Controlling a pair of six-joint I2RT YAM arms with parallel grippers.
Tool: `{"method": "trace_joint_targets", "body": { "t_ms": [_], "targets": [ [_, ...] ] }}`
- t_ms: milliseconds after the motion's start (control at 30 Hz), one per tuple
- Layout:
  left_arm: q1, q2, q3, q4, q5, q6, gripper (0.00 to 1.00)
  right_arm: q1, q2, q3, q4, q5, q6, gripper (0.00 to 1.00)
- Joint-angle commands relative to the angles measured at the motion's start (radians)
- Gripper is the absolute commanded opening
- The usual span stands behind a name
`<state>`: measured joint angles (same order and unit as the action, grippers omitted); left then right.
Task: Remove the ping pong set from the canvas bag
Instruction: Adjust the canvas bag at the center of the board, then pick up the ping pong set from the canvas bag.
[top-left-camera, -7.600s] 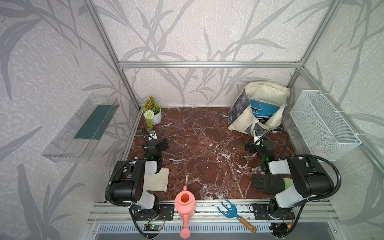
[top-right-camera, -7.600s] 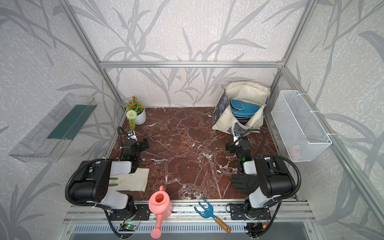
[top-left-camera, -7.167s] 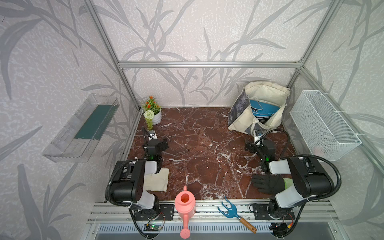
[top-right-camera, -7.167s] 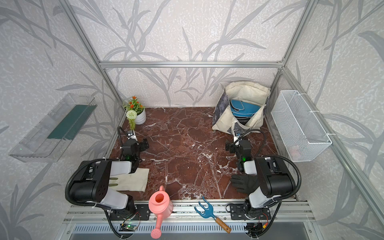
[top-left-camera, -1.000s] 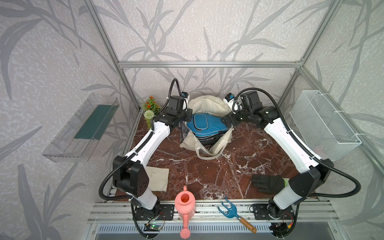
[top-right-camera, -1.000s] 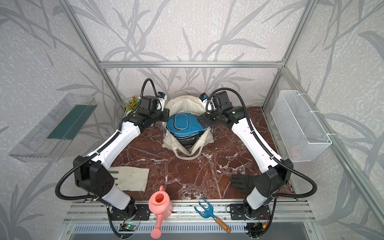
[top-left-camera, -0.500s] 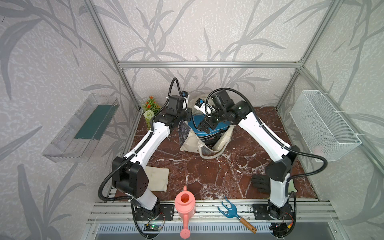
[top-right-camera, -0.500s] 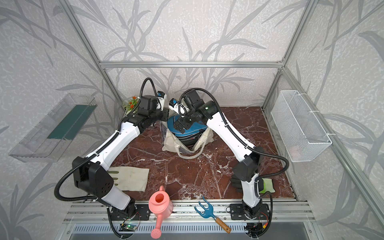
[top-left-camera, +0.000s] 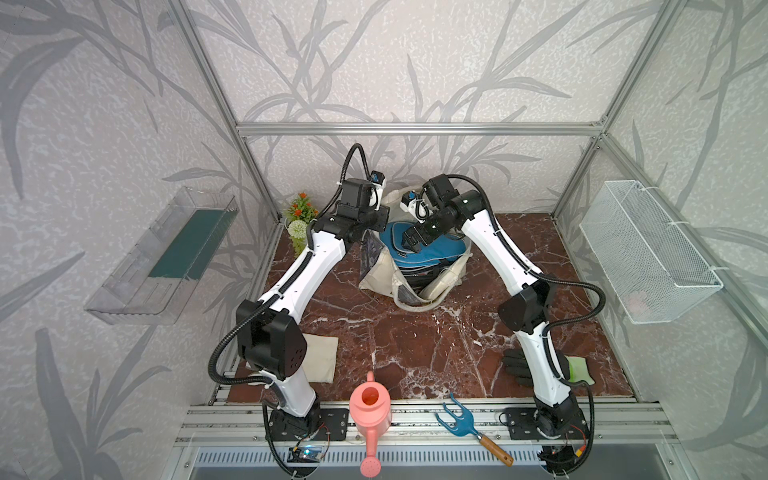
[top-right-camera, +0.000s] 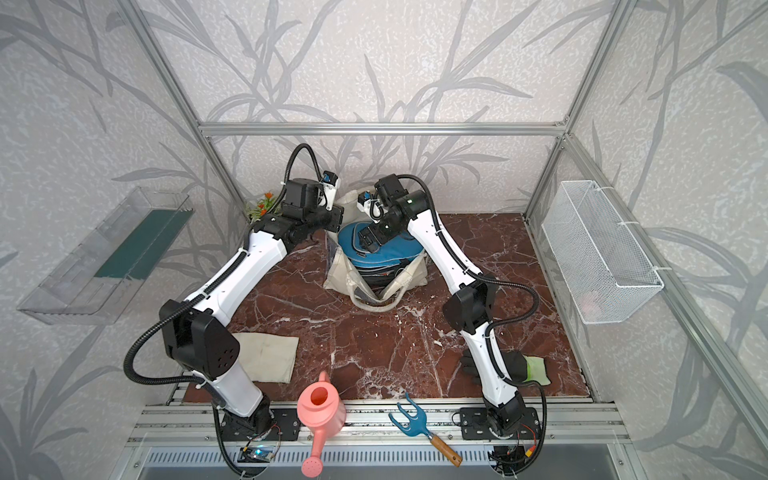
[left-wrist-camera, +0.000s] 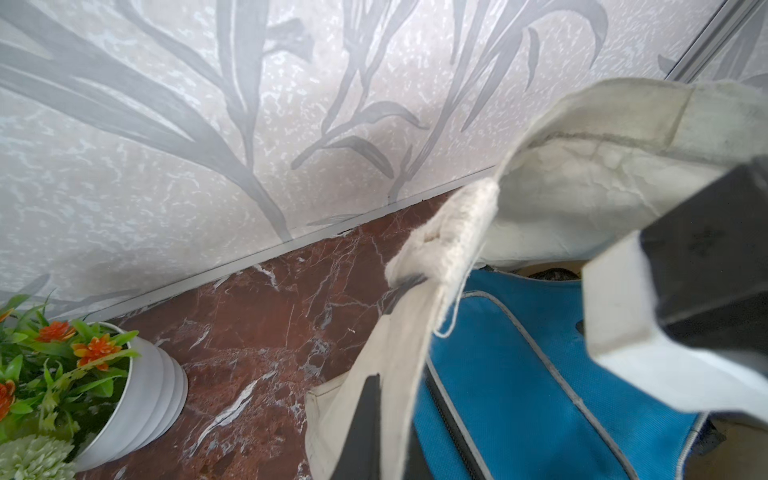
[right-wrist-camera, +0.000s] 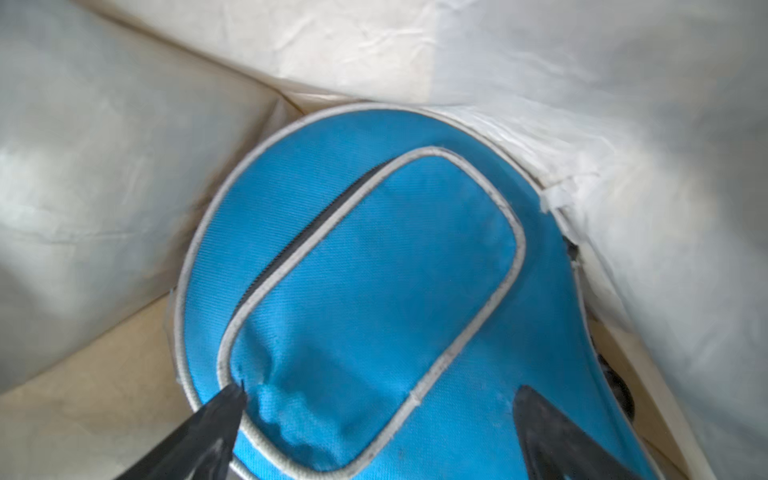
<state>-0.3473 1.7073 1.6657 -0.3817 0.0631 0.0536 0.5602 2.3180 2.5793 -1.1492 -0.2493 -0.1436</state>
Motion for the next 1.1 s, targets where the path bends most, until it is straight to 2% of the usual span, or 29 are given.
{"method": "trace_joint_targets", "body": {
  "t_ms": [0, 133, 300, 500, 633, 767, 933, 1067],
  "targets": [
    [-0.001, -0.132, -0.066, 0.302, 0.051, 0.023, 0.0, -0.022, -0.033, -0.065, 0.04, 0.021, 0.043, 0.99],
    [0.003, -0.168, -0.231, 0.391, 0.047, 0.003, 0.0, -0.054, -0.046, -0.117, 0.072, -0.002, 0.04, 0.99],
    [0.004, -0.175, -0.302, 0.405, 0.056, -0.033, 0.0, -0.053, -0.073, -0.186, 0.055, 0.034, 0.008, 0.99],
    [0.004, -0.187, -0.356, 0.418, 0.054, -0.063, 0.0, -0.028, -0.203, -0.472, 0.163, 0.062, -0.045, 0.99],
    [0.004, -0.187, -0.355, 0.401, 0.055, -0.068, 0.0, 0.02, -0.357, -0.764, 0.356, 0.096, -0.1, 0.99],
    [0.004, -0.187, -0.349, 0.388, 0.054, -0.067, 0.0, 0.033, -0.468, -0.965, 0.514, 0.097, -0.114, 0.99],
    [0.004, -0.194, -0.35, 0.382, 0.061, -0.069, 0.0, 0.028, -0.479, -0.988, 0.503, 0.14, -0.106, 0.99],
    [0.004, -0.207, -0.36, 0.366, 0.085, -0.059, 0.0, 0.012, -0.472, -0.901, 0.453, 0.099, -0.115, 0.99]
  ]
}}
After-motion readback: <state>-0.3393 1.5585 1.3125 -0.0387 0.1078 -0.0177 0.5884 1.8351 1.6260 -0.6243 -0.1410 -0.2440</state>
